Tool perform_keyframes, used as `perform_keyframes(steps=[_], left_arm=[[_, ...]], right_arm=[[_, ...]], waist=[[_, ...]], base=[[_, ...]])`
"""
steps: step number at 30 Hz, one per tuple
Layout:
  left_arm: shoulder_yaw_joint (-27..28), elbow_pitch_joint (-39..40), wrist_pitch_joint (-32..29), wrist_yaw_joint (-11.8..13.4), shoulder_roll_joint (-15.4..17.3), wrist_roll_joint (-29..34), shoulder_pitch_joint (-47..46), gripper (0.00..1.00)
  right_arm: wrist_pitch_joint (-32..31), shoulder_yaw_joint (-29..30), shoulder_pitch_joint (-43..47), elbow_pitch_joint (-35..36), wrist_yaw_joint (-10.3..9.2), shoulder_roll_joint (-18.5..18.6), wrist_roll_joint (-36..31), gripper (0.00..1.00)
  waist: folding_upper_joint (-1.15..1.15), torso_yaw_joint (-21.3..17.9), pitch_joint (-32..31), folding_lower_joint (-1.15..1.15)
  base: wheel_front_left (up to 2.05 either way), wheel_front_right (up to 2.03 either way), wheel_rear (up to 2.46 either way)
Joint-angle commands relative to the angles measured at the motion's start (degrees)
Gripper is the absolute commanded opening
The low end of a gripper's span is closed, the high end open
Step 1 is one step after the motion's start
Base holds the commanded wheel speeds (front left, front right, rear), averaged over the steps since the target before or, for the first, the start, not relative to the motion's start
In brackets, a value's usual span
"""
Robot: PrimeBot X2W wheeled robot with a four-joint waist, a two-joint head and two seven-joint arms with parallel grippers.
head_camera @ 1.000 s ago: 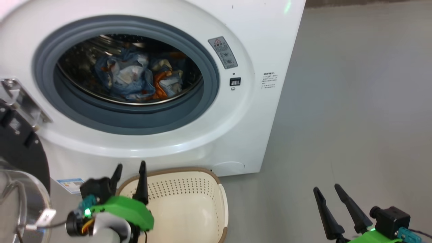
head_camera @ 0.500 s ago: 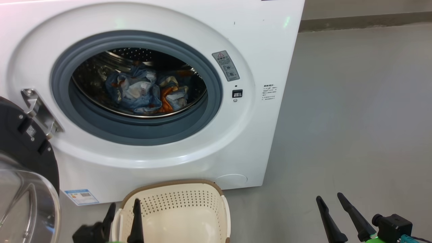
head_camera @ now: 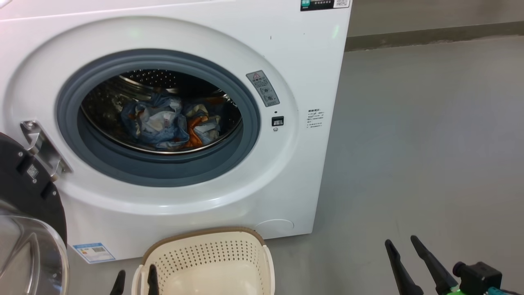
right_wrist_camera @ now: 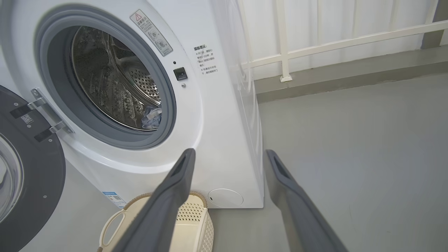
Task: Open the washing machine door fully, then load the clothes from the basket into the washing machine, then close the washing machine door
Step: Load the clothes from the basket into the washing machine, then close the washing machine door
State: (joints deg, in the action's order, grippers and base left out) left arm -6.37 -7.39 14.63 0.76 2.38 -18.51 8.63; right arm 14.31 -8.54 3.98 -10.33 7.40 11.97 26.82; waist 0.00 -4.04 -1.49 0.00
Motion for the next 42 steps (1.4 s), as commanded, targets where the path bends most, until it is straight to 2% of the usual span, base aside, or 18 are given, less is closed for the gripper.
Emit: perform_keyframes(steps=[1,23,42], left_arm=[[2.26,1.89,0.37,0.26,0.50,0.32,-0.51,1.00],[2.82,3.47,0.37,-0.38,0.50,-0.05,1.34,1.00],[2.59,4.04,0.37,0.63,0.50,1.25,1.49,1.00]], right_arm=[[0.69,-1.05,0.54,1.56,0.09,0.84,-0.44,1.00],[0.69,0.35,1.81,1.97,0.09,0.57,-0.90,1.00],[0.69,0.46,1.95,2.06,0.09,0.48,-0.97,1.00]], waist=[[0.00,-0.13,-0.25,0.00],[0.00,-0.14,-0.38,0.00],[0.00,-0.13,-0.35,0.00]], base=[[0.00,0.00,0.00],[0.00,0.00,0.00],[-0.08,0.08,0.00]])
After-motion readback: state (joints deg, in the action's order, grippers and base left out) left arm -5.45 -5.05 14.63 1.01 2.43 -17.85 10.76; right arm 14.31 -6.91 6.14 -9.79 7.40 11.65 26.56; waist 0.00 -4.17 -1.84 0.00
